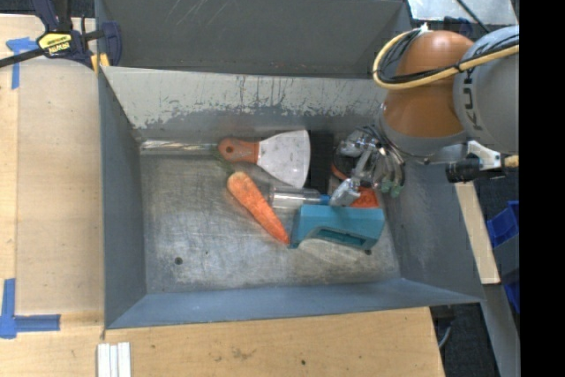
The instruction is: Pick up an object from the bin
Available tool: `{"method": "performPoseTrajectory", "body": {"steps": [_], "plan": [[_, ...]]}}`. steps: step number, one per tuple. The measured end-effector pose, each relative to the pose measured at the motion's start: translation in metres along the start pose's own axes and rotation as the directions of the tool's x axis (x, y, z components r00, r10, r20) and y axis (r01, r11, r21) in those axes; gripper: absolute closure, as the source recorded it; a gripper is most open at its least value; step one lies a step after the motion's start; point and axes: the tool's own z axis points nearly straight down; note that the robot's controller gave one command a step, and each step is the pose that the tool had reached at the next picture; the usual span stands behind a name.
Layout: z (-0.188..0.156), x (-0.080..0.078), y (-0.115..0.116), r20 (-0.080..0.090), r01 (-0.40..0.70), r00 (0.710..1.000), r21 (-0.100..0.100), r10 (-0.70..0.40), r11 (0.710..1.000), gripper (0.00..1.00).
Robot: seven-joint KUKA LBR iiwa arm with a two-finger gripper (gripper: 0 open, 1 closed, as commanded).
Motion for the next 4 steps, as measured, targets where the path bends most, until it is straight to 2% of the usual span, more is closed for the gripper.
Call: {"method": "performPoseTrajectory", "body": {"steps": [1,2,3,4], "plan": [[-0.004,0.033,-0.012,0.004,0.349,0.937,0.000,-0.349,0.937,0.00],[0.008,0.024,-0.017,0.001,0.475,0.880,0.000,-0.475,0.880,0.00],[0.030,0.068,-0.015,0.045,0.372,0.927,0.004,-0.372,0.928,1.00],[0.031,0.068,-0.015,0.043,0.371,0.928,0.003,-0.371,0.928,1.00]]}}
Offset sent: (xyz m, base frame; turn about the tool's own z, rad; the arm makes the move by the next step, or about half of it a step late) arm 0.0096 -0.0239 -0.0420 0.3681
